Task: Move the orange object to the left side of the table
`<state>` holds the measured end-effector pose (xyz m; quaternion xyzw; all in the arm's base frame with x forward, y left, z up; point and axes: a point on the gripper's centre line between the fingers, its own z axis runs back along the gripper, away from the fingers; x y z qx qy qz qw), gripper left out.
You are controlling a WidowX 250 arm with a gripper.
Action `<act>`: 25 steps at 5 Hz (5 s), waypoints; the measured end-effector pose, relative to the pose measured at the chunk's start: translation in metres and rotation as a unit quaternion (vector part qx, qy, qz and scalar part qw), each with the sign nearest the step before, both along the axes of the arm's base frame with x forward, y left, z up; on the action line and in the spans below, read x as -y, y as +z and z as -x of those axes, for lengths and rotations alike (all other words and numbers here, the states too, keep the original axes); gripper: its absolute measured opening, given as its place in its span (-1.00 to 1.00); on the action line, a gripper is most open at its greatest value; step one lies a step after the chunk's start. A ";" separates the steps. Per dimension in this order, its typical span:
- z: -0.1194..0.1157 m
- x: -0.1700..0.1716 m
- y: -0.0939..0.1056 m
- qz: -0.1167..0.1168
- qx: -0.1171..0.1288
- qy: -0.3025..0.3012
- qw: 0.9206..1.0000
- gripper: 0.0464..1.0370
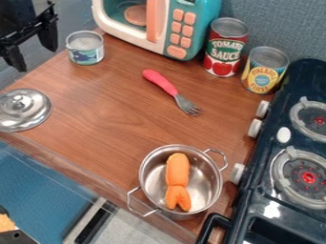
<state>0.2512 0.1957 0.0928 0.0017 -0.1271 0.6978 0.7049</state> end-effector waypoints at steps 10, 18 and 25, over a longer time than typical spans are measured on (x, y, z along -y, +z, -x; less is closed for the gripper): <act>0.001 0.269 -0.035 0.047 -0.023 -0.432 0.900 0.93; -0.003 0.252 -0.022 0.018 -0.017 -0.432 0.901 -0.35; -0.041 0.003 -0.030 -0.020 -0.030 -0.200 0.979 -0.35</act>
